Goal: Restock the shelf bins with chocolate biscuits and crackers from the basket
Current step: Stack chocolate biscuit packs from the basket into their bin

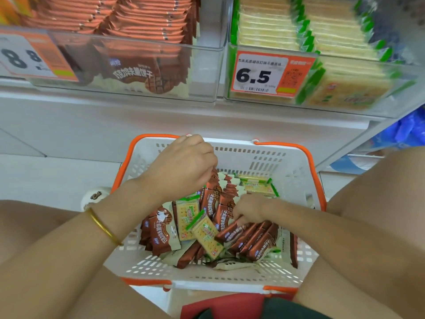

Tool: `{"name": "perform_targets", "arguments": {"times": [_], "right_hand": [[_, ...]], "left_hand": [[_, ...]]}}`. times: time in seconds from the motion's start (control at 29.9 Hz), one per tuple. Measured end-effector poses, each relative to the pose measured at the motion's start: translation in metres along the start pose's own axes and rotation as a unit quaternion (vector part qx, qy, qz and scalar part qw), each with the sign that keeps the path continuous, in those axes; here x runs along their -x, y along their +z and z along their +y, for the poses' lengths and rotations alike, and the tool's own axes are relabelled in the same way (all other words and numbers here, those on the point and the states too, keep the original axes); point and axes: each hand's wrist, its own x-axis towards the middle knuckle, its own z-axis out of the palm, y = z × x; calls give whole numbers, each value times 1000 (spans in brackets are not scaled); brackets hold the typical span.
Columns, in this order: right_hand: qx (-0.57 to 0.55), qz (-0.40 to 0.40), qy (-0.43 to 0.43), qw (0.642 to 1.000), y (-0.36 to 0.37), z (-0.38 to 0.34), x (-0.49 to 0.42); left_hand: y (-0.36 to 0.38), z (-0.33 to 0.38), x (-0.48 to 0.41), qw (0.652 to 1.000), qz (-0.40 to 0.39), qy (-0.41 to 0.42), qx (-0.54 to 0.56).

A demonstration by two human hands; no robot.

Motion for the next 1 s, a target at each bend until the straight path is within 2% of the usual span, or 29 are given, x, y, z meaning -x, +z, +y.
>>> {"name": "perform_targets", "arguments": {"times": [0.1,0.2,0.3,0.4,0.47,0.57,0.63,0.7,0.77,0.84,0.9,1.0], "right_hand": [[-54,45,-41,997,-39,4,21],[-124,151,-79,978,-85,3,60],[-197,230,-107,947,-117,-13,106],[-237,337,-118,904,-150,-38,147],[-252,389,-130,877,-180,-57,172],[-176,494,-114,844,-238,-79,192],[-136,559,-99,812,-280,-88,189],[-119,600,-83,787,-321,-86,169],[-110,619,-52,776,-359,-79,134],[-110,629,-22,769,-391,-70,96],[-116,631,-4,767,-419,-64,62],[-114,632,10,767,-452,-64,27]], "left_hand": [[-7,0,0,995,-50,-49,68],[-17,-5,0,972,-135,-122,147],[-44,-13,-1,948,-127,-163,240],[-88,-29,2,930,-15,-175,323],[-124,-44,4,921,71,-177,341],[-161,-76,4,883,228,-200,358],[-170,-102,-2,845,337,-239,341],[-168,-123,-5,822,399,-300,273],[-159,-140,-3,849,371,-348,144],[-153,-149,-1,890,274,-362,36],[-151,-152,-2,910,205,-360,-5],[-146,-157,-4,928,145,-341,-34]]}}
